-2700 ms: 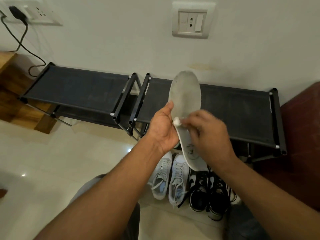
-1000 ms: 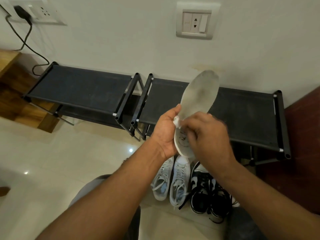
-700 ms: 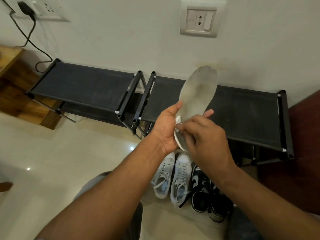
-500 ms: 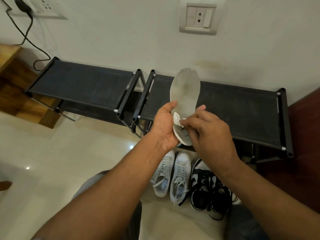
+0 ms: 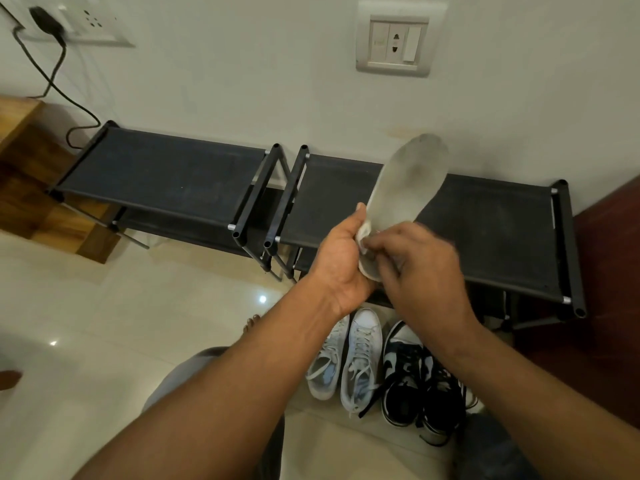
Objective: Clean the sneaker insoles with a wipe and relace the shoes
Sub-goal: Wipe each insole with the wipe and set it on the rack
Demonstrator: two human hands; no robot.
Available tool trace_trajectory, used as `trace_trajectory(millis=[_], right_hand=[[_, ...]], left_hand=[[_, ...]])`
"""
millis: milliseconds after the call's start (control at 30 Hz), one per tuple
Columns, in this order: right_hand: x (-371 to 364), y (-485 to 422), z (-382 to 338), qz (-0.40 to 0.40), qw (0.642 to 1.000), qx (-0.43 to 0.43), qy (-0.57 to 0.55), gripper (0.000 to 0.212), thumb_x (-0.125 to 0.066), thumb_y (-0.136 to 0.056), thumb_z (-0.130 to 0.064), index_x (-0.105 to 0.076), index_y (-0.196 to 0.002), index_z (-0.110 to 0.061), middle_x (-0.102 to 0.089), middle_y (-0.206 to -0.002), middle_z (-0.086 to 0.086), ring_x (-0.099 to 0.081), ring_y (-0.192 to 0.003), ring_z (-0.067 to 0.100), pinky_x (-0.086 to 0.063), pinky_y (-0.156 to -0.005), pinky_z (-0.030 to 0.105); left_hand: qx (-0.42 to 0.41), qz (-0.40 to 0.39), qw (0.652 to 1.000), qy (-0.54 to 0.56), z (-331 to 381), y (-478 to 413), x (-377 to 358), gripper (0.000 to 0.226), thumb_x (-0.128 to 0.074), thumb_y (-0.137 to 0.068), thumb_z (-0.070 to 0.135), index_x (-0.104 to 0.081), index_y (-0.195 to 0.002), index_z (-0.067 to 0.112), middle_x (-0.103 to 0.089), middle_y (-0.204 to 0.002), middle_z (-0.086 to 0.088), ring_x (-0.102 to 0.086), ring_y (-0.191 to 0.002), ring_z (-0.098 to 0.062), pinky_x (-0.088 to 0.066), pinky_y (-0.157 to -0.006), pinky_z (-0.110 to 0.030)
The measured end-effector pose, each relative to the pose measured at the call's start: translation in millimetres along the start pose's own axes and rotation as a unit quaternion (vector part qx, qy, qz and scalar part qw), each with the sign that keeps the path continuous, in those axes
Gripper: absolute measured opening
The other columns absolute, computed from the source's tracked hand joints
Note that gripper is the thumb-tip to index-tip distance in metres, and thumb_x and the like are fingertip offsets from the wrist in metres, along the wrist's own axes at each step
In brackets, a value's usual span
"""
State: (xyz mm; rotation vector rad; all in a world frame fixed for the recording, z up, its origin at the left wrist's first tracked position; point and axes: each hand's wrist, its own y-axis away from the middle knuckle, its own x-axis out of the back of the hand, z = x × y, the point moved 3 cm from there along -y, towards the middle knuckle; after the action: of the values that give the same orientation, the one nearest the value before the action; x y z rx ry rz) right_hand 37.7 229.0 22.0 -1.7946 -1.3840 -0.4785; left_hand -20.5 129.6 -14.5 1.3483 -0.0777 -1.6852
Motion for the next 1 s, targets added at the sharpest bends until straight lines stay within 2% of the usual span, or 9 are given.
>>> trace_trajectory(millis=[100, 200, 333, 400, 467, 567, 733, 867, 1000], right_hand=[[-1.9, 3.8, -3.2, -0.017, 0.999, 0.039, 0.029, 0.018, -0.079, -0.087, -0.003, -0.081, -0.103, -0.011, -0.072, -0.094, 0.003, -0.071, -0.083, 0.024, -0.063, -0.072, 0.043], [3.1, -4.7, 6.0, 0.0, 0.999, 0.008, 0.053, 0.017, -0.073, -0.092, -0.01, -0.081, -0.107, -0.013, -0.071, -0.092, 0.003, -0.07, -0.083, 0.023, -0.062, -0.072, 0.044], [-7.1, 7.6, -11.4, -0.055, 0.997, 0.039, 0.047, 0.021, -0.08, -0.085, -0.003, -0.081, -0.104, -0.012, -0.072, -0.092, 0.004, -0.071, -0.082, 0.026, -0.063, -0.07, 0.043], [-4.3, 0.8, 4.8, -0.039, 0.998, 0.016, 0.045, 0.021, -0.08, -0.086, -0.006, -0.081, -0.106, -0.014, -0.073, -0.095, 0.002, -0.072, -0.084, 0.023, -0.063, -0.072, 0.043], [-3.2, -2.0, 10.7, -0.028, 0.999, -0.017, 0.042, 0.02, -0.078, -0.089, -0.009, -0.081, -0.108, -0.016, -0.073, -0.097, 0.0, -0.071, -0.085, 0.019, -0.063, -0.075, 0.041], [-9.3, 9.1, -11.7, -0.044, 0.999, 0.0, -0.004, 0.02, -0.078, -0.089, -0.007, -0.08, -0.108, -0.015, -0.072, -0.098, -0.003, -0.071, -0.088, 0.016, -0.062, -0.08, 0.032], [-7.2, 3.0, 4.9, -0.008, 0.998, -0.053, -0.024, 0.022, -0.078, -0.088, -0.007, -0.081, -0.107, -0.018, -0.074, -0.099, -0.005, -0.07, -0.091, 0.009, -0.061, -0.085, 0.03], [-12.7, 9.4, -9.8, -0.012, 0.994, -0.043, -0.095, 0.021, -0.078, -0.088, -0.004, -0.082, -0.105, -0.017, -0.074, -0.099, -0.007, -0.07, -0.095, 0.002, -0.049, -0.096, 0.011], [-13.9, 6.8, -1.6, 0.008, 0.988, -0.083, -0.129, 0.02, -0.077, -0.088, -0.002, -0.081, -0.101, -0.017, -0.074, -0.095, -0.01, -0.07, -0.093, 0.001, -0.056, -0.089, 0.017]], left_hand=[[-0.012, 0.023, 1.0, 0.012, 4.1, -2.7, 2.2, 0.061, -0.044, -0.111, 0.048, -0.062, -0.14, -0.003, -0.065, -0.14, -0.028, -0.058, -0.141, -0.035, -0.045, -0.12, -0.042], [-0.019, 0.028, 0.999, 0.012, 5.3, -4.2, 2.0, 0.06, -0.045, -0.112, 0.044, -0.057, -0.146, -0.004, -0.058, -0.15, -0.028, -0.055, -0.144, -0.035, -0.046, -0.119, -0.04], [-0.013, 0.042, 0.999, -0.003, 8.8, -3.0, 5.2, 0.061, -0.043, -0.112, 0.048, -0.058, -0.146, 0.0, -0.064, -0.141, -0.029, -0.062, -0.136, -0.033, -0.053, -0.111, -0.039], [-0.035, 0.065, 0.997, -0.001, 12.8, -4.0, 7.5, 0.059, -0.045, -0.112, 0.046, -0.06, -0.145, 0.0, -0.064, -0.142, -0.027, -0.061, -0.138, -0.034, -0.052, -0.113, -0.04], [-0.047, 0.078, 0.996, -0.006, 14.9, -5.1, 8.6, 0.057, -0.047, -0.111, 0.045, -0.062, -0.143, 0.0, -0.066, -0.14, -0.026, -0.064, -0.134, -0.033, -0.052, -0.112, -0.041], [-0.04, 0.083, 0.995, -0.025, 16.5, -3.0, 8.5, 0.058, -0.046, -0.111, 0.049, -0.064, -0.14, 0.002, -0.07, -0.135, -0.025, -0.072, -0.114, -0.03, -0.058, -0.1, -0.036], [-0.053, 0.102, 0.993, -0.029, 14.3, -5.9, 9.8, 0.058, -0.044, -0.112, 0.047, -0.061, -0.144, 0.002, -0.069, -0.134, -0.026, -0.069, -0.125, -0.032, -0.054, -0.108, -0.04], [-0.053, 0.112, 0.992, -0.035, 14.9, -5.1, 11.5, 0.063, -0.043, -0.11, 0.055, -0.065, -0.139, 0.003, -0.073, -0.13, -0.021, -0.071, -0.104, -0.028, -0.062, -0.093, -0.035], [-0.052, 0.128, 0.99, -0.018, 7.2, -7.4, 9.7, 0.066, -0.043, -0.11, 0.055, -0.065, -0.139, -0.001, -0.07, -0.134, -0.026, -0.07, -0.11, -0.031, -0.063, -0.089, -0.038]])
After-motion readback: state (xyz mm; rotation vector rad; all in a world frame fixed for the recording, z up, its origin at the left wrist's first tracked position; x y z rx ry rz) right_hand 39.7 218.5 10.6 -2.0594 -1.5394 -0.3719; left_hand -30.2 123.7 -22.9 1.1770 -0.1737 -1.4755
